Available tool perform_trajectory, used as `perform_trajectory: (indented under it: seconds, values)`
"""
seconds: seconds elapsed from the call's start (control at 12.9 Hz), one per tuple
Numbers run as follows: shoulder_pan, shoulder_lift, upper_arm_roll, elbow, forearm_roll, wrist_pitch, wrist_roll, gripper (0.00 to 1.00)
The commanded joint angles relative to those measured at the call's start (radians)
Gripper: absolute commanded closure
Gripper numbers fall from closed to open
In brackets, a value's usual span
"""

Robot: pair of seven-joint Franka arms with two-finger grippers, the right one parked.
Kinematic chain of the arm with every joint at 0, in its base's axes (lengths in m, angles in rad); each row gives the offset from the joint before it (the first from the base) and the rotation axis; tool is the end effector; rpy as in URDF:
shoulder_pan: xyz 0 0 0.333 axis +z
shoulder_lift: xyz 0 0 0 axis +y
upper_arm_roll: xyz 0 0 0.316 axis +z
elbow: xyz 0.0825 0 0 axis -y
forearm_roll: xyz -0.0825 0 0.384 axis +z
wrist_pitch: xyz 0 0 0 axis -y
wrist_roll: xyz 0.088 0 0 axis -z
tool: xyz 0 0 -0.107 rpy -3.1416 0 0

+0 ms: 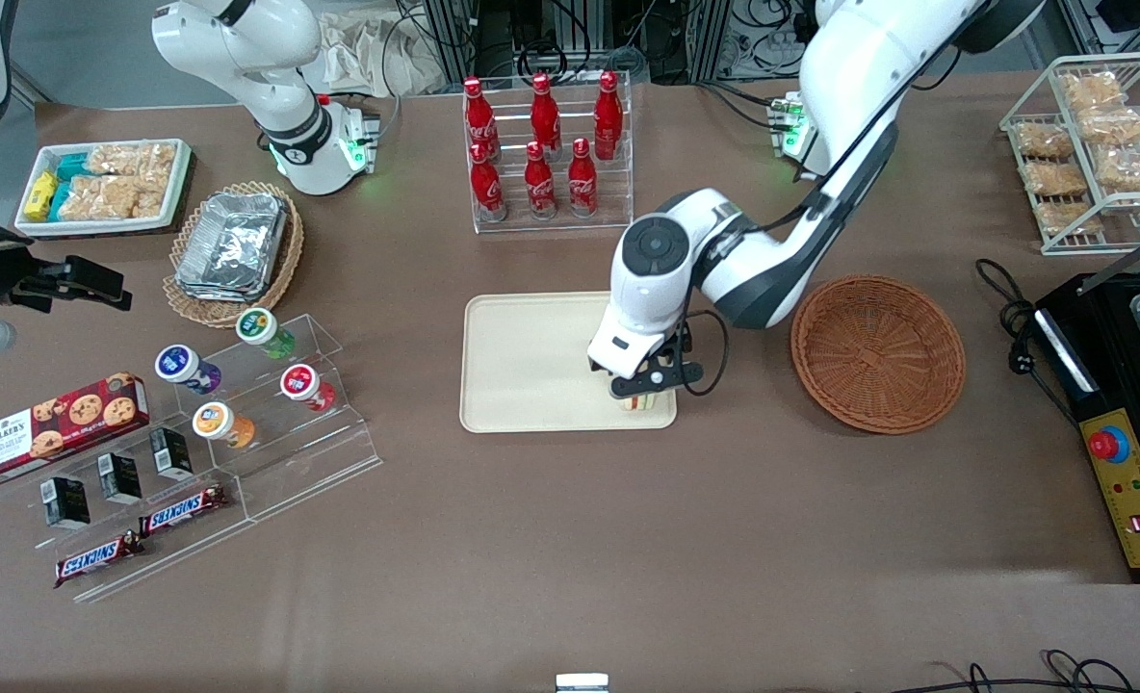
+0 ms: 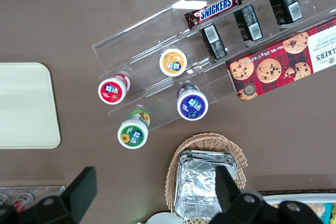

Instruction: Place sandwich from basket to tray

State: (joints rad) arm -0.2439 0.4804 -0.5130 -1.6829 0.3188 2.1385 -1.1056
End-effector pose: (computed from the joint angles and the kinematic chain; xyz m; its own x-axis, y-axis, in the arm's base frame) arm 0.5215 -0.4210 0.3544 0.9703 0.2337 0.0616 0.2330 -0.9723 0.0186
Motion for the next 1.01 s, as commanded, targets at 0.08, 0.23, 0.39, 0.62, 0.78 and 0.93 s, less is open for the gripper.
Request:
perform_trajectory:
  seconds: [0.08, 0.23, 0.39, 0.62, 0.78, 0.93]
  values:
    - [0.063, -0.193, 0.007, 0.017, -0.081, -0.196, 0.004, 0.0]
    - [0.054, -0.28, 0.098, 0.016, -0.142, -0.265, 0.103, 0.0]
    - [0.055, -0.386, 0.184, 0.0, -0.245, -0.362, 0.302, 0.0]
    - [0.055, -0.501, 0.327, -0.026, -0.316, -0.454, 0.553, 0.0]
    - [0.057, -0.574, 0.433, -0.079, -0.357, -0.463, 0.762, 0.0]
    - [0.057, -0.617, 0.516, -0.141, -0.359, -0.45, 0.951, 0.0]
